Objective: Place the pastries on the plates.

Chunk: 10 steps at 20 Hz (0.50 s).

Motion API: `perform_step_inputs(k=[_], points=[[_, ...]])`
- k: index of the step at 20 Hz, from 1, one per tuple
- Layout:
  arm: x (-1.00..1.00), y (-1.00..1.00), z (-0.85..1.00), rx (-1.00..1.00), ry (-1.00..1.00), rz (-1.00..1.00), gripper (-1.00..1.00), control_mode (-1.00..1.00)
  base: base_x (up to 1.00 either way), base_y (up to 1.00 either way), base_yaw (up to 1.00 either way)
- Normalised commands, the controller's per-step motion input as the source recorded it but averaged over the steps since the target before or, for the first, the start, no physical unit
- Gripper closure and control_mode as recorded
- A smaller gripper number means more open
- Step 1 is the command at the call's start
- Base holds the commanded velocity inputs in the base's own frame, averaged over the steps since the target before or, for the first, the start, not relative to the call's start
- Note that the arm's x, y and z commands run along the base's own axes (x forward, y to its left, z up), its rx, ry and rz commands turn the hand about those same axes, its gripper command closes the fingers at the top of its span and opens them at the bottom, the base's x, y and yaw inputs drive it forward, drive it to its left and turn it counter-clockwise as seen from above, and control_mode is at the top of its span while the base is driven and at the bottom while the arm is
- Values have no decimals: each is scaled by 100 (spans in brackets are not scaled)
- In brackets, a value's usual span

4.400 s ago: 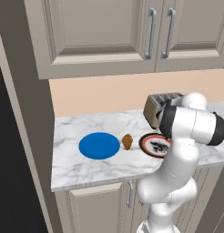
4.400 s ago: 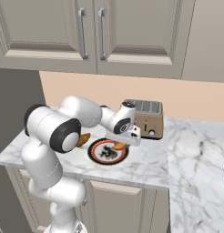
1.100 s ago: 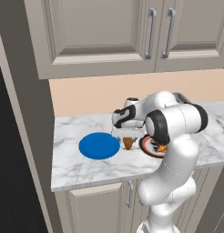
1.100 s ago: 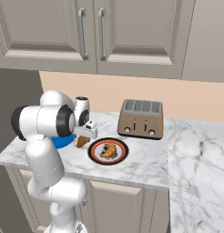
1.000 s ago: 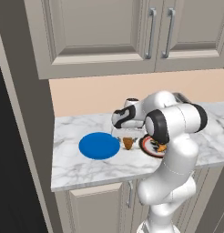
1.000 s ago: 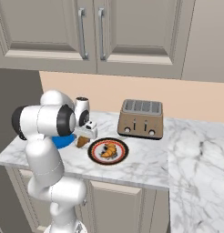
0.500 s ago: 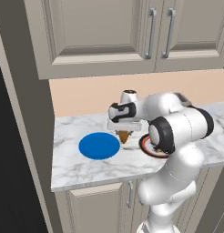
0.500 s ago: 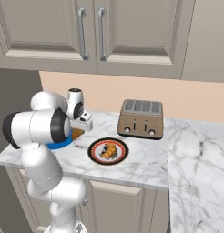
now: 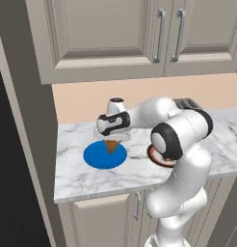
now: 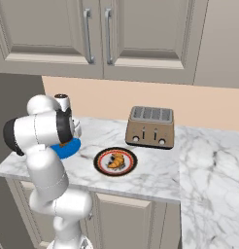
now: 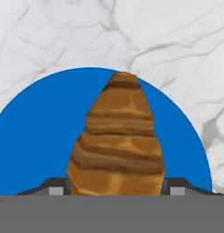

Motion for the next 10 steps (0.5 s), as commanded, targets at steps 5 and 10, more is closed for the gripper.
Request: perform_step_inputs(k=[5,10], points=[[2,30,-24,0,1,0,100,-100,0,0,0],[0,11,-20,0,0,0,-100,-100,0,0,0]])
